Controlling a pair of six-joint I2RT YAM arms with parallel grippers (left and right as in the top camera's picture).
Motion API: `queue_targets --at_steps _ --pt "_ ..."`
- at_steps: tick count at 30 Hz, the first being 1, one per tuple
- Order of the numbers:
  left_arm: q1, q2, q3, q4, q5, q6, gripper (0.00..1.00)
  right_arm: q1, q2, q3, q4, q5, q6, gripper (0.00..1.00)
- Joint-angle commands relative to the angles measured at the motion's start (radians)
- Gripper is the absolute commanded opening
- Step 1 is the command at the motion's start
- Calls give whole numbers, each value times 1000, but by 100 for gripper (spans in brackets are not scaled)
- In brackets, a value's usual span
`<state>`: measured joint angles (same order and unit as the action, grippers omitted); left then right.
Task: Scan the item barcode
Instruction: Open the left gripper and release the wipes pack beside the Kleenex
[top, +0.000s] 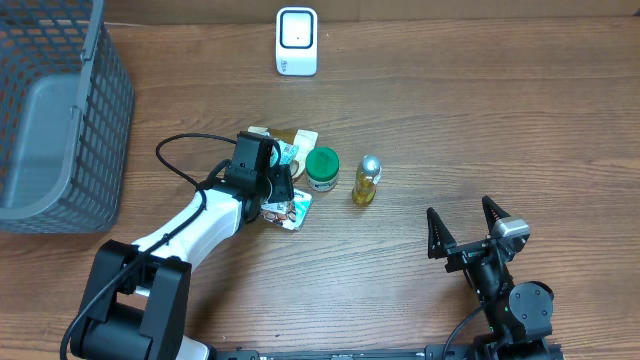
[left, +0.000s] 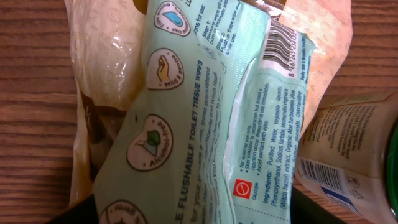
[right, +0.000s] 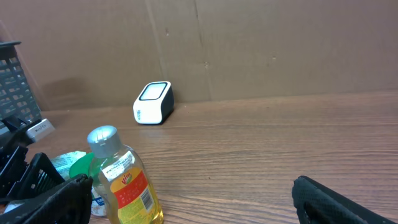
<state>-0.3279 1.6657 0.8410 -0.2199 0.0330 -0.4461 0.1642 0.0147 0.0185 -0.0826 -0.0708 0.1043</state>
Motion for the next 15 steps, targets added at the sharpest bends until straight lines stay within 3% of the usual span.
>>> queue_targets --at_steps 1,12,15 --pt "-8 17 -3 -8 13 -11 70 -3 -12 -11 3 10 -3 100" --pt "-7 17 -3 -8 40 12 100 -3 -12 -11 3 10 -3 100" --pt "-7 6 11 -17 39 41 100 -3 -12 -11 3 10 -3 100"
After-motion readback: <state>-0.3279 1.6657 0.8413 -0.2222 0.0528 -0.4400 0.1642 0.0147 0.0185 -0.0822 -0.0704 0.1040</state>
